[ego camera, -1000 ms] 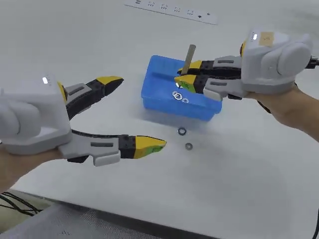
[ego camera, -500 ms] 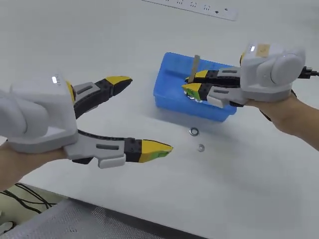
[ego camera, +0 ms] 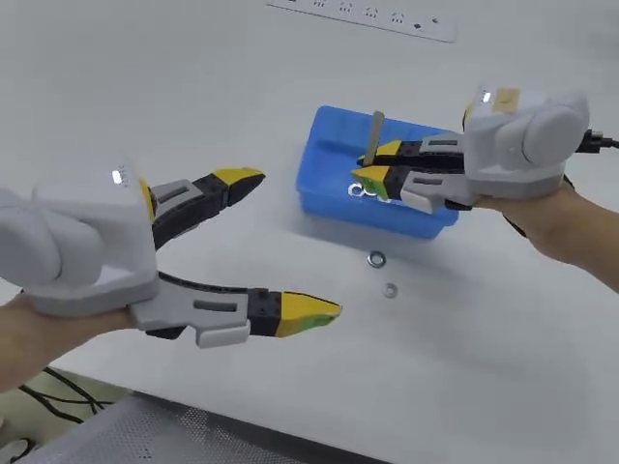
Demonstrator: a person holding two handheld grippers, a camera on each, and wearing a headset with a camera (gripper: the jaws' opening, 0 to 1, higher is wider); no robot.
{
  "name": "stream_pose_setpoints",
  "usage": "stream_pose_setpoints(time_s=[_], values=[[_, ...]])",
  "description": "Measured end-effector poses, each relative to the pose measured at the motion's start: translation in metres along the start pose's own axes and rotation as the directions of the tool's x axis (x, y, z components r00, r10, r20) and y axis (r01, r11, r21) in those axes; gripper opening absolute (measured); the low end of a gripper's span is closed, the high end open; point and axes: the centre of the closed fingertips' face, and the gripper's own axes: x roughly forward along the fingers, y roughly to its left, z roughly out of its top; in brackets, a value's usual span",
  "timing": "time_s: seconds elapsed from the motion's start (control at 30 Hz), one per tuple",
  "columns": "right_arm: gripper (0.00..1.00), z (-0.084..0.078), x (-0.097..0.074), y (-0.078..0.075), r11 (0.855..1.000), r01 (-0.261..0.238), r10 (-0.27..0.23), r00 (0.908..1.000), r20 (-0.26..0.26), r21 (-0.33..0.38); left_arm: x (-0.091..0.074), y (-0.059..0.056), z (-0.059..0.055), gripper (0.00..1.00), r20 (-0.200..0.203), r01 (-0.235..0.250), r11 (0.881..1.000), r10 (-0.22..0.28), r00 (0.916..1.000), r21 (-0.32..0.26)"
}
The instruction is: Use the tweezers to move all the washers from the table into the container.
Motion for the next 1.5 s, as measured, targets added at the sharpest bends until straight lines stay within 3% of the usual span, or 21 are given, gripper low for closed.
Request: stream_pose_setpoints(time_s=[0.17,0.4,0.57,0.67,0.7,0.8,0.9,1.0,1.17,1.27,1.37,1.4,1.43,1.5], values=[[0.08,0.014,-0.005,-0.002,1.0,0.012,-0.012,0.9995,0.03,-0.008,0.006,0.014,0.008,0.93,-0.002,-0.014,1.0,0.014,0.9999,0.009],[0.08,0.024,-0.011,-0.001,0.999,0.017,-0.016,0.9992,0.038,-0.034,0.024,0.04,0.048,0.84,0.056,-0.023,0.998,0.019,0.9982,0.061],[0.08,0.028,-0.014,0.005,0.998,0.011,-0.009,0.9995,0.029,-0.061,0.043,0.046,0.069,0.74,0.08,-0.002,0.995,-0.006,0.9968,0.098],[0.08,0.03,-0.015,0.008,0.997,0.005,-0.003,0.9997,0.025,-0.077,0.054,0.045,0.077,0.67,0.078,0.028,0.992,-0.038,0.9962,0.124],[0.08,0.031,-0.015,0.008,0.997,0.004,-0.002,0.9997,0.025,-0.078,0.057,0.042,0.077,0.62,0.067,0.057,0.99,-0.066,0.9956,0.129],[0.08,0.033,-0.017,0.011,0.996,-0.003,0.006,0.9996,0.026,-0.085,0.062,0.03,0.074,0.38,0.024,0.142,0.98,-0.146,0.989,0.142],[0.08,0.035,-0.018,0.015,0.995,-0.018,0.02,0.9995,0.025,-0.094,0.065,0.024,0.075,0.38,0.014,0.174,0.974,-0.178,0.9839,0.145],[0.08,0.035,-0.019,0.02,0.994,-0.035,0.037,0.9991,0.021,-0.103,0.067,0.025,0.074,0.36,-0.001,0.184,0.969,-0.187,0.9824,0.162],[0.08,0.036,-0.02,0.028,0.991,-0.059,0.061,0.9981,0.012,-0.121,0.068,0.024,0.082,0.2,0.003,0.206,0.963,-0.21,0.9778,0.173],[0.08,0.036,-0.021,0.032,0.988,-0.073,0.074,0.9972,0.005,-0.134,0.067,0.022,0.086,0.16,0.004,0.221,0.957,-0.226,0.9741,0.187],[0.08,0.038,-0.023,0.031,0.988,-0.071,0.073,0.9973,0.01,-0.135,0.064,0.013,0.088,0.09,-0.011,0.274,0.931,-0.28,0.9599,0.242],[0.08,0.038,-0.023,0.031,0.987,-0.071,0.073,0.9973,0.01,-0.141,0.064,0.016,0.088,0.08,-0.012,0.254,0.932,-0.26,0.9655,0.258],[0.08,0.038,-0.023,0.031,0.987,-0.072,0.074,0.9973,0.008,-0.146,0.063,0.013,0.087,0.08,-0.025,0.271,0.924,-0.275,0.9611,0.268],[0.08,0.038,-0.023,0.032,0.984,-0.072,0.073,0.9974,-0.002,-0.161,0.063,0.011,0.087,0.07,-0.037,0.271,0.921,-0.272,0.9616,0.279]])
